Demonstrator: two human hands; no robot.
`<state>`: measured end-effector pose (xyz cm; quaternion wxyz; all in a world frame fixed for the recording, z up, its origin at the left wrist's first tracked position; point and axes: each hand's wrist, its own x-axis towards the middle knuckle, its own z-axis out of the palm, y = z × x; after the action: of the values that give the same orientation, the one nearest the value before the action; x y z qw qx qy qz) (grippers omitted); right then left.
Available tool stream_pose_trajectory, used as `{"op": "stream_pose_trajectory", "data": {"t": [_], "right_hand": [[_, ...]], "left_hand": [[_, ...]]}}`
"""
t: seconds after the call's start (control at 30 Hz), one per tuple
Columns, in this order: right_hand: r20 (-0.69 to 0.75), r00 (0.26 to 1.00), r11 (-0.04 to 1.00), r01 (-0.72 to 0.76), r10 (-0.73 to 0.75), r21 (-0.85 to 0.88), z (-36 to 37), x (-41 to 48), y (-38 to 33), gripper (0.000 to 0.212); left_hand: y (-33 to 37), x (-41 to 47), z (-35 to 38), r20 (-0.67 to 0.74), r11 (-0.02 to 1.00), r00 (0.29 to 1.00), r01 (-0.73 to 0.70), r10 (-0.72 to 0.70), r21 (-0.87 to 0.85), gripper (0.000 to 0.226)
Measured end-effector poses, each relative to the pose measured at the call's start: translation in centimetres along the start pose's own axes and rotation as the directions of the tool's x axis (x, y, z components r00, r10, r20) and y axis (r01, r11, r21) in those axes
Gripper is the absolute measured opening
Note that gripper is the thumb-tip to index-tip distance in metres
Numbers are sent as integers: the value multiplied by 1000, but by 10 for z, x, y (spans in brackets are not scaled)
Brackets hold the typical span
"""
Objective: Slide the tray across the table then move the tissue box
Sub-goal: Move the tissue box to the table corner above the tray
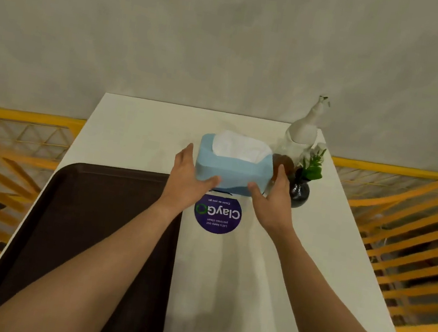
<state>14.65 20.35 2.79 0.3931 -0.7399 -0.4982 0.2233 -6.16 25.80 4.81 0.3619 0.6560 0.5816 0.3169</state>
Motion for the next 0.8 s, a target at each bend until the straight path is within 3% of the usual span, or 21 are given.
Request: {"op": "stream_pose_trajectory", "data": {"t": [0.07,0.2,0.37,0.8], "right_hand": [[17,1000,999,-18,17,27,3,7,6,90],[40,998,994,-59,56,93,7,13,12,86],[22,999,991,29,-33,134,11,16,18,52],[41,999,988,-23,17,151,21,28,9,48]], "left_hand": [[4,8,8,0,1000,1000,14,-14,-16,110],[10,22,17,2,998,1000,-24,24,-52,83],[8,28,24,-32,998,998,-63,62,-21,73],[-3,39,7,-82,999,996,-33,31,-26,63]]}}
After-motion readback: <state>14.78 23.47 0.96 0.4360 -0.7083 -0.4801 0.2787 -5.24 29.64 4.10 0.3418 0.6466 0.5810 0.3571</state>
